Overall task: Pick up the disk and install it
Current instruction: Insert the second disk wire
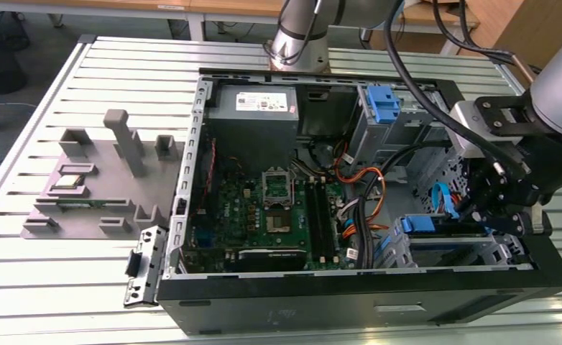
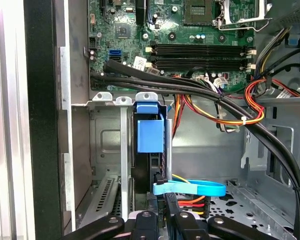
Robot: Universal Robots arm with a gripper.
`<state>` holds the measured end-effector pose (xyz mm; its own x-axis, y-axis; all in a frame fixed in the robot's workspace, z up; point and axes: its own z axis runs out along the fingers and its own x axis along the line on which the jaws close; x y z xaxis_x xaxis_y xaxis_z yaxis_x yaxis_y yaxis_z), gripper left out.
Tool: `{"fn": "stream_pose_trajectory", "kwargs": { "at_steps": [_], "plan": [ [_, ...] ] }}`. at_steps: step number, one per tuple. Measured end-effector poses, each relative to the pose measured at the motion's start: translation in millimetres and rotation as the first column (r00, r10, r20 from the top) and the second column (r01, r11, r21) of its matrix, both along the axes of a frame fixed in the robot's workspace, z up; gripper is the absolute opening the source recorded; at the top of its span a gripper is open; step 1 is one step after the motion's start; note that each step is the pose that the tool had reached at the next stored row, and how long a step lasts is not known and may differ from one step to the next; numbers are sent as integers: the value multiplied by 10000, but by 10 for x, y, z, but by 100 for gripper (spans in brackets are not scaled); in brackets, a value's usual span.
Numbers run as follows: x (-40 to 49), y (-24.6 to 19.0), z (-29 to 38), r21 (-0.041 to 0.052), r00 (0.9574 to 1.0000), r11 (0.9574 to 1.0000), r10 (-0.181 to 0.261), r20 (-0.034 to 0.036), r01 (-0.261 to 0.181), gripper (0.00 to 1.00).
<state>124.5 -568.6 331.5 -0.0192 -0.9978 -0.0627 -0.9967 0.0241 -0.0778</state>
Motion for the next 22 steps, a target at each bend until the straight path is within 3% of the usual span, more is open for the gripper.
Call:
{"fn": "stream_pose_trajectory", "kwargs": {
  "at_steps": [8, 10, 12, 13, 16, 18, 22],
  "plan": [
    [0, 0, -1, 3, 10000, 10000, 0, 0, 0, 19],
    [0, 0, -2, 3, 10000, 10000, 0, 0, 0, 26],
    [0, 0, -2, 2, 10000, 10000, 0, 0, 0, 26],
    [0, 0, -2, 2, 10000, 10000, 0, 0, 0, 33],
    [1, 10, -2, -14, 10000, 10000, 0, -1, 0, 33],
    [4, 27, -4, -153, 10000, 9999, 0, -8, 0, 33],
    [6, 66, -16, -517, 10000, 9987, -1, -35, -1, 33]
  ]
}}
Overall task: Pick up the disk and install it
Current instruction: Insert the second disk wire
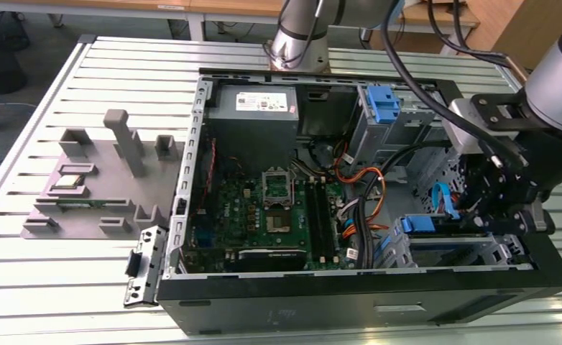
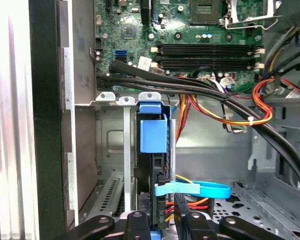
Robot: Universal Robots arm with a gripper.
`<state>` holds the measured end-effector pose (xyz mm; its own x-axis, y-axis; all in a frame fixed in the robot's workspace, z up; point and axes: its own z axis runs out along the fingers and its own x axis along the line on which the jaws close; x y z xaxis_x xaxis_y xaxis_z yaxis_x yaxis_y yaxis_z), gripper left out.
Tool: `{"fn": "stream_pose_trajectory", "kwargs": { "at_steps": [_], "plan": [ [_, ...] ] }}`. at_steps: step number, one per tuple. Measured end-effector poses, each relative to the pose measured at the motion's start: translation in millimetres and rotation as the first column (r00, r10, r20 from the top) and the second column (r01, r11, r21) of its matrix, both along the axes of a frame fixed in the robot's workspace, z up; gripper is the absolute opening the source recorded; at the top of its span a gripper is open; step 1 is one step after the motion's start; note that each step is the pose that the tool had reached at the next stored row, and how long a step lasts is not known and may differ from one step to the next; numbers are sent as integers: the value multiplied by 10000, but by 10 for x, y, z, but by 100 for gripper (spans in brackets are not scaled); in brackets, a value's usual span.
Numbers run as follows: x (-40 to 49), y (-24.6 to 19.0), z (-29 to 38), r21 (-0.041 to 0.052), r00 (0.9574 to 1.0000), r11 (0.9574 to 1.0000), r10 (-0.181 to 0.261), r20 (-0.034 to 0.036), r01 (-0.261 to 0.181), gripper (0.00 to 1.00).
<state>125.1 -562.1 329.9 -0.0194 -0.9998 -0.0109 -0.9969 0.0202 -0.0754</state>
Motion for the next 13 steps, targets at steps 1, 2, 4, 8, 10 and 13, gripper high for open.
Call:
{"fn": "stream_pose_trajectory", "kwargs": {
  "at_steps": [1, 2, 4, 8, 10, 13],
  "plan": [
    [0, 8, -3, -45, 10000, 10000, 0, -5, 0, 33],
    [1, 16, -6, -64, 10000, 10000, 1, -6, -1, 33],
    [1, 25, -9, -71, 10000, 10000, 0, -6, 0, 33],
    [1, 26, -9, -72, 10000, 10000, 1, -6, -1, 33],
    [1, 26, -9, -72, 10000, 10000, 1, -6, -1, 33],
    [1, 26, -9, -72, 10000, 10000, 0, -7, 0, 33]
  ]
}}
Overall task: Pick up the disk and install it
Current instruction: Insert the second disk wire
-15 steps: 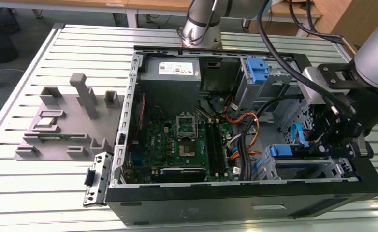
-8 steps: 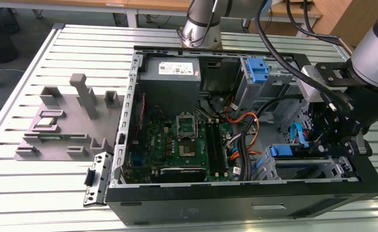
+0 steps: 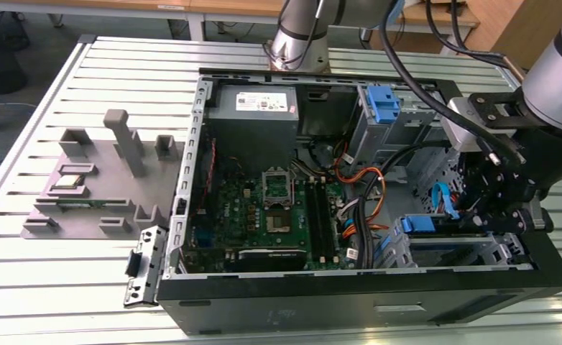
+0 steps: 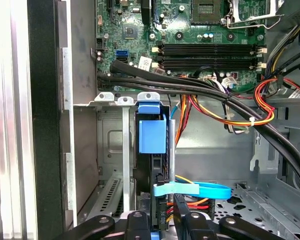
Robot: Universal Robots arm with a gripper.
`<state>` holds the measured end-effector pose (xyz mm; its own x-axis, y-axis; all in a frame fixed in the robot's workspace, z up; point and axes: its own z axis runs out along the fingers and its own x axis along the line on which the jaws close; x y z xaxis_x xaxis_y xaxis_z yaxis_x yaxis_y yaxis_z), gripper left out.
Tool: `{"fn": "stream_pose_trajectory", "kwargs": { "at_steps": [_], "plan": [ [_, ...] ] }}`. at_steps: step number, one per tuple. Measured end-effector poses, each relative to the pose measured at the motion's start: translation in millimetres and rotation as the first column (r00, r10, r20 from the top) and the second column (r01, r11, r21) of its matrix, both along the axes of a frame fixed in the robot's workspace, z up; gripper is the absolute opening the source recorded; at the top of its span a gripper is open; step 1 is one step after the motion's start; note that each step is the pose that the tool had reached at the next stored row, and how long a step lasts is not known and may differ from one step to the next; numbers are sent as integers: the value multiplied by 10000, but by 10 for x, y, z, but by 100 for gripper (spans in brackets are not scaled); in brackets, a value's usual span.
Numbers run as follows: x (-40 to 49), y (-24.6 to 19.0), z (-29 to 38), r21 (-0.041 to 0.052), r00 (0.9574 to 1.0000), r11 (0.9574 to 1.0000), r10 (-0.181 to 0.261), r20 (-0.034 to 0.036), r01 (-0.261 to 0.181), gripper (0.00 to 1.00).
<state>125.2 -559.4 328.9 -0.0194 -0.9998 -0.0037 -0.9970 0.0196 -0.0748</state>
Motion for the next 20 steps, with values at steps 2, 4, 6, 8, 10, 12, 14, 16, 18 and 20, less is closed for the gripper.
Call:
{"fn": "stream_pose_trajectory", "kwargs": {
  "at_steps": [2, 4, 6, 8, 10, 12, 14, 16, 18, 20],
  "plan": [
    [0, 0, 0, 0, 10000, 10000, 0, 1, 0, 33],
    [0, 1, 0, 0, 10000, 10000, 0, 1, 0, 39],
    [0, 1, 0, 0, 10000, 10000, 0, 0, 0, 46],
    [0, 1, 5, 0, 10000, 10000, 0, 1, 0, 46],
    [0, 1, 15, 4, 10000, 10000, 0, 0, 0, 46],
    [0, 1, 18, 8, 10000, 10000, 0, 1, 0, 46],
    [0, 1, 27, 4, 10000, 10000, 0, 0, 0, 46],
    [0, 2, 50, 8, 10000, 10000, 0, 0, 0, 46],
    [0, 2, 88, 13, 10000, 10000, 0, 0, 0, 46],
    [0, 2, 128, 14, 10000, 10000, 0, 1, 0, 46]
  ]
}}
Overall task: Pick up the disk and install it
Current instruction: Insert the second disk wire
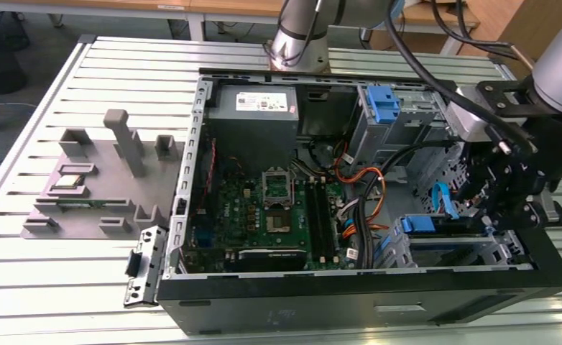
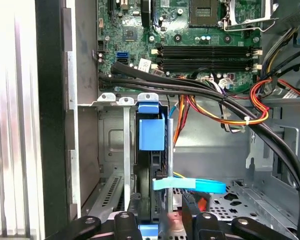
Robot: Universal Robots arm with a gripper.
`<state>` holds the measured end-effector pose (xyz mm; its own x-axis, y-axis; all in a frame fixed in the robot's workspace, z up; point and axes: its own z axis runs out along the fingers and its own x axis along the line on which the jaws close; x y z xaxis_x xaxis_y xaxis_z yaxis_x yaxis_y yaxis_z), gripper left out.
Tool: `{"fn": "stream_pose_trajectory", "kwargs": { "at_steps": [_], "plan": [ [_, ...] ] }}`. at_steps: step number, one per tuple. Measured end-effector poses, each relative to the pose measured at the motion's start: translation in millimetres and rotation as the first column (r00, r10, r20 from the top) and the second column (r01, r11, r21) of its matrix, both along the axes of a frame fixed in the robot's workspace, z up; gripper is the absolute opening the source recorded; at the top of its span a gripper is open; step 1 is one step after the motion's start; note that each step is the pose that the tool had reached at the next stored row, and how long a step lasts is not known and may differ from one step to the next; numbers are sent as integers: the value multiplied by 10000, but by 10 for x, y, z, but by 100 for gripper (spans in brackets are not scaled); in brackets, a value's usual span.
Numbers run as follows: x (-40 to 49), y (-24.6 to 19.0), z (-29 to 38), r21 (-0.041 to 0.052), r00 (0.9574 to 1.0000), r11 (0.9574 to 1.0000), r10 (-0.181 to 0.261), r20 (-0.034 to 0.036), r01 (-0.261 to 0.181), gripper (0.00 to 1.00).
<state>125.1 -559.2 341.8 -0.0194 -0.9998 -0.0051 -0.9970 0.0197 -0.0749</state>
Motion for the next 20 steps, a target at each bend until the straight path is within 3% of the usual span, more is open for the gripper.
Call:
{"fn": "stream_pose_trajectory", "kwargs": {
  "at_steps": [5, 8, 15, 20],
  "plan": [
    [0, 0, 85, 2, 10000, 10000, 0, 0, 0, 46],
    [25, 1, 89, 17, 10000, 10000, 0, 0, 0, 46],
    [190, 2, 89, 95, 10000, 10000, 0, -51, 0, 46],
    [205, 2, 90, 95, 10000, 10000, -2, -87, 2, 46]
  ]
}}
